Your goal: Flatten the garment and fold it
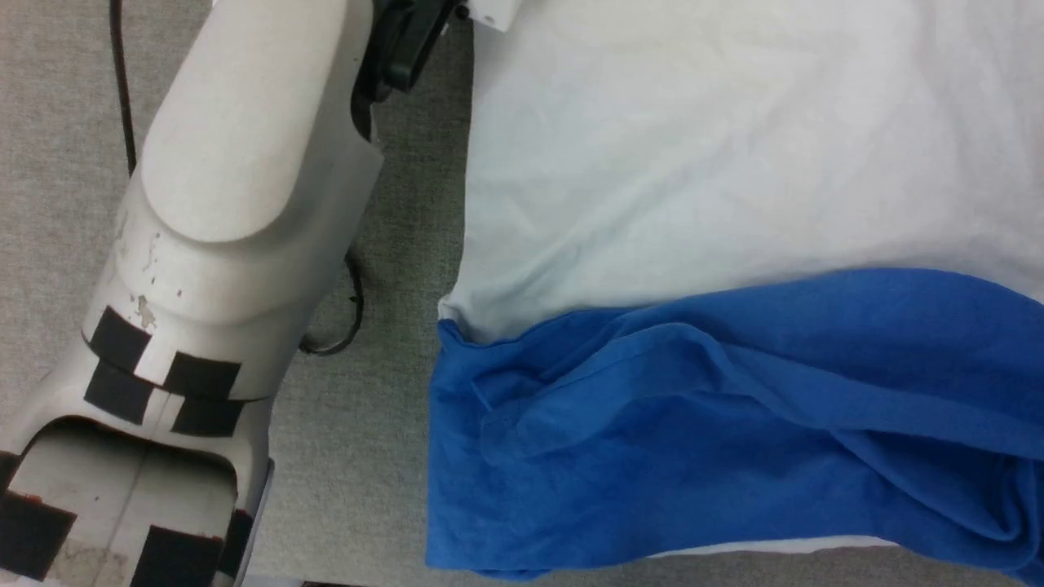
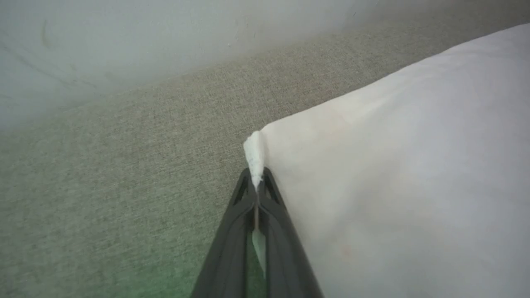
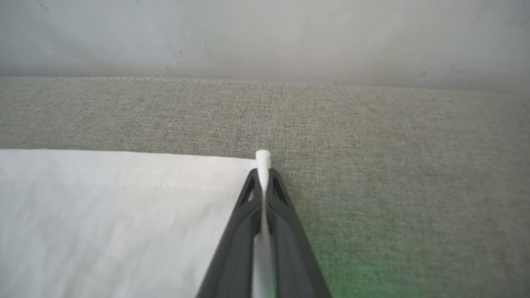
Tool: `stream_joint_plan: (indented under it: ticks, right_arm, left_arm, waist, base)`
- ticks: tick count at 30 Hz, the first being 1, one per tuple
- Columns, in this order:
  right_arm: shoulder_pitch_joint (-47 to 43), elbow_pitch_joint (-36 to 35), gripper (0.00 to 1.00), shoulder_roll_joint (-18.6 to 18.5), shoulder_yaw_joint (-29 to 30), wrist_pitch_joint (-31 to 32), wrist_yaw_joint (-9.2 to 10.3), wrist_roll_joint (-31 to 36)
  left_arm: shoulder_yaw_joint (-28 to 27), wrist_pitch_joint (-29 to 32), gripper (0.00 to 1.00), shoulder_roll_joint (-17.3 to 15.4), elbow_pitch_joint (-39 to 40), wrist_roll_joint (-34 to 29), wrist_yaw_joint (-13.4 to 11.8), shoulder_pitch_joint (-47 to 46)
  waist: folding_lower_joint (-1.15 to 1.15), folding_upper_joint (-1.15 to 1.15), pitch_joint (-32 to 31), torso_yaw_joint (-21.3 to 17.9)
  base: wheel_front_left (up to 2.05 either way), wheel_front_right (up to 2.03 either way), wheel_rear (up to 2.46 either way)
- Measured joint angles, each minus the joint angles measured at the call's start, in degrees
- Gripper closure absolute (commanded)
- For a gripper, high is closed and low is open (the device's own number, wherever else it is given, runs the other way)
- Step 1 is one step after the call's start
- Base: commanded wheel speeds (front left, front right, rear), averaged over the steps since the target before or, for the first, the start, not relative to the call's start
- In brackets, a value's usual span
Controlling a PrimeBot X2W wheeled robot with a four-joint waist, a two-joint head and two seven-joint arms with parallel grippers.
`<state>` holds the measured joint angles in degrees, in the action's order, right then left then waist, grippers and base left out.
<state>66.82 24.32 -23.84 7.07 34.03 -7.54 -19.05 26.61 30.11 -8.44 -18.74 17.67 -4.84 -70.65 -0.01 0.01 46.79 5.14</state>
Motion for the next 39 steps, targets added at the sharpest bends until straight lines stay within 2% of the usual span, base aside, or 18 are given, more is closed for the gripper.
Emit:
stream_joint_plan:
  ticks: [7,12,21,24,30,39]
  right_arm:
    - [-1.0,-1.2,1.0,-2.5,-3.3,-2.9,0.0,-1.6]
    - [-3.3,-4.3,1.0,-5.1,-6.1,-5.2,0.0,-6.1]
    - [-13.6,-14.0,1.0,-9.4,-7.0,-8.9,0.0,-16.1]
    - [-19.5,-17.7,1.0,-10.1,-6.1,-9.5,0.0,-18.7]
    - [-31.7,-24.9,1.0,-9.1,-2.7,-10.0,0.0,-21.4]
    - [-47.5,-34.7,1.0,-2.8,2.5,-9.8,0.0,-21.8]
  left_arm:
    - [-1.3,-6.7,1.0,-0.6,-0.4,0.6,-0.1,0.0]
    - [-2.8,-12.1,1.0,-0.9,-0.2,2.5,0.4,1.2]
    - [-2.7,-19.1,1.0,-2.4,6.4,5.5,4.2,11.3]
    - [-2.5,-20.1,1.0,-3.4,10.7,6.6,4.4,16.5]
    - [-2.5,-21.2,1.0,-7.1,21.1,7.7,4.1,29.2]
    - [-2.7,-22.4,1.0,-12.2,33.8,8.2,1.1,47.1]
  waist:
    - [0.01,0.0,-1.1,-0.1]
    - [0.01,0.0,-3.5,-0.3]
    - [0.0,0.0,-9.9,0.0]
    - [0.0,0.0,-12.4,0.2]
    - [-0.01,0.0,-18.2,0.6]
    - [-0.02,0.0,-27.0,0.7]
  base:
    - [0.0,0.0,0.0]
    - [0.0,0.0,0.0]
    - [0.0,0.0,0.0]
    - [0.0,0.0,0.0]
    - [0.0,0.0,0.0]
    - [0.0,0.0,0.0]
